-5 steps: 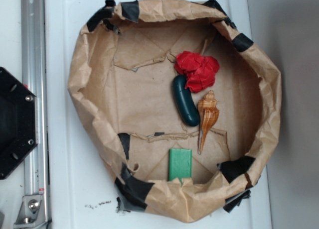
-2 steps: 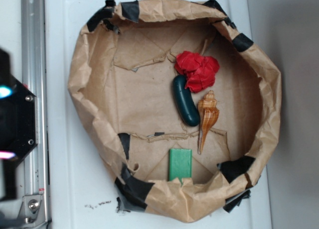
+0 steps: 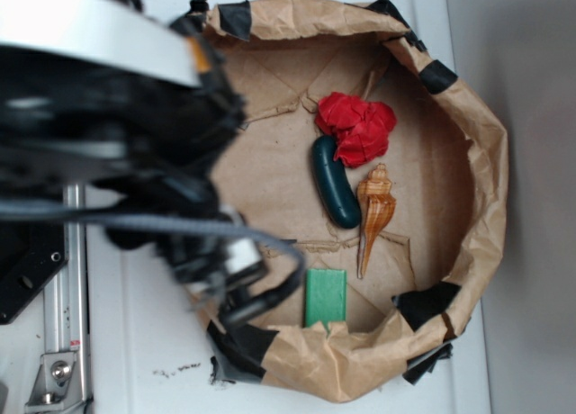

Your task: Grab the shell.

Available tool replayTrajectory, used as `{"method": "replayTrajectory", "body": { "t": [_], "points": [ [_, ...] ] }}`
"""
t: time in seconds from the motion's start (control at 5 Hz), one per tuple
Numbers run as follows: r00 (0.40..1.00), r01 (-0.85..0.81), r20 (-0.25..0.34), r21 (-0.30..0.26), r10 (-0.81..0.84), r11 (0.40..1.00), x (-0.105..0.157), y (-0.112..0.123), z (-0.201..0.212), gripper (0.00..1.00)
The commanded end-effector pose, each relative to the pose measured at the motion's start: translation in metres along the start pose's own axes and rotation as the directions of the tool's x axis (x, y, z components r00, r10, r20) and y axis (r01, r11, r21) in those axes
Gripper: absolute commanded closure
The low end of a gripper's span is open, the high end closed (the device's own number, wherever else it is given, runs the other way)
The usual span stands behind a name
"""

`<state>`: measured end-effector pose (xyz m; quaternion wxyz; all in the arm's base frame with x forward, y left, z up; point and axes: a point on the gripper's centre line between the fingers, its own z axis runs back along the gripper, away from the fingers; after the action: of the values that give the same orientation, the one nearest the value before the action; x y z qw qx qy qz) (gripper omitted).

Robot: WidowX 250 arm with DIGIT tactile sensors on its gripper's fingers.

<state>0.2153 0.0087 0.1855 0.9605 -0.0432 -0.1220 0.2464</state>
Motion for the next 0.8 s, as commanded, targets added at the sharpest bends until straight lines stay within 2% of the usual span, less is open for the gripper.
{"method": "replayTrajectory", "body": {
  "t": [0.0,0.4,0.6],
  "points": [
    [0.995,-0.086,0.042,-0.024,0.087,0.996,0.032,-0.016,-0.052,0.00],
    [0.996,-0.084,0.022,0.031,0.084,0.996,0.050,-0.032,-0.087,0.00],
    [0.998,-0.060,0.000,0.072,0.060,0.996,0.064,-0.042,-0.122,0.00]
  ]
}}
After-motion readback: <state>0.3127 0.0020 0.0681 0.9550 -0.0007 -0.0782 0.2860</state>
